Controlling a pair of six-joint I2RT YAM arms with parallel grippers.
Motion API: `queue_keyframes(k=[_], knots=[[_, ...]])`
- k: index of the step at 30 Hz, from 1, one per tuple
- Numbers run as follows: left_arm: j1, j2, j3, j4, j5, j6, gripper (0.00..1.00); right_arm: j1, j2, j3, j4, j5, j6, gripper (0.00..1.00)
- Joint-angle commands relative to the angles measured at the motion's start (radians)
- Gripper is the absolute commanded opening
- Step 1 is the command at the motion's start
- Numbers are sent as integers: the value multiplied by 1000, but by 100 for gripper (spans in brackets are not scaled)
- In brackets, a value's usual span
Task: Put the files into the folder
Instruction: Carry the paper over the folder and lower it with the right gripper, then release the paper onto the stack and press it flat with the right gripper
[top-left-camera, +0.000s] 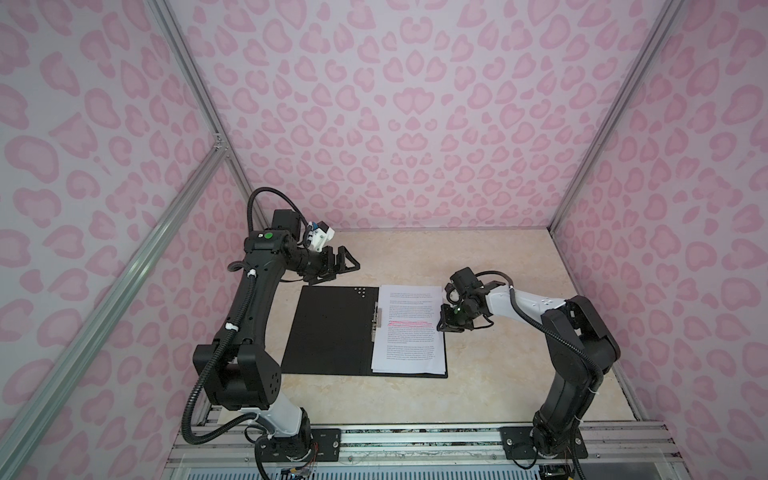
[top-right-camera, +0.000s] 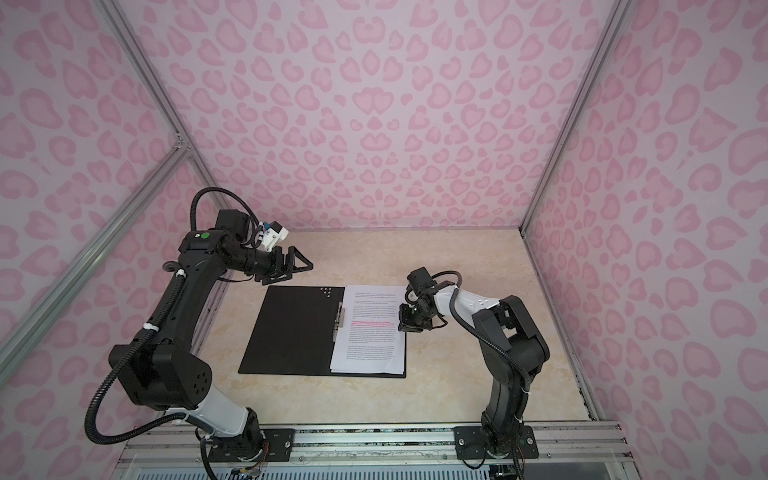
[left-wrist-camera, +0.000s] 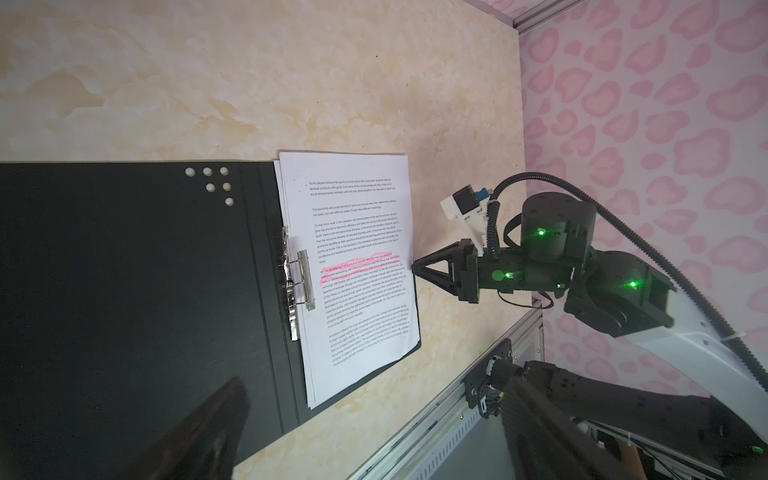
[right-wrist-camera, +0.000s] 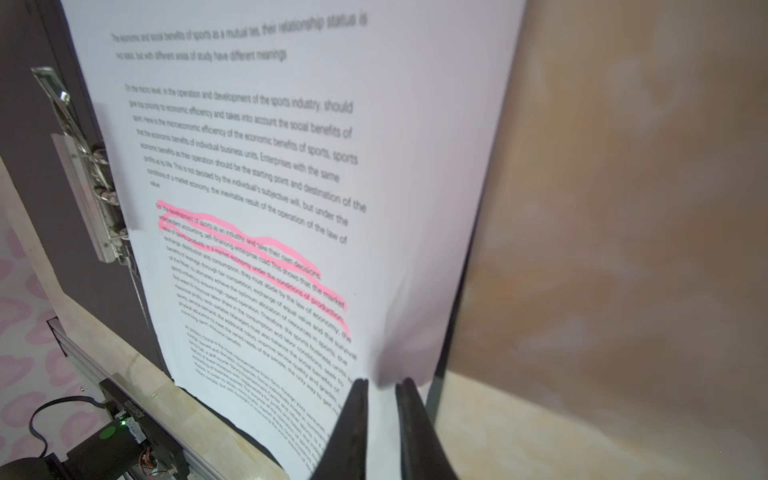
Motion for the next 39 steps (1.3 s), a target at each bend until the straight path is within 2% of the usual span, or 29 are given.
queue_keyframes(k=[1,11,19,30,39], knots=[[2,0,-9,2,16,15,98,17,17,2,10,25,7,14],[1,5,-20,5,30,8,98,49,61,22,-29,81,-13,10],[0,3,-18,5,29,10,98,86,75,73,-85,137,-44,11],[1,-35,11,6,-23,87,98,108,-113,29,-56,197,-6,13],[-9,-92,-64,44,14,226,98,158,-288,-156,113,199,133,11]])
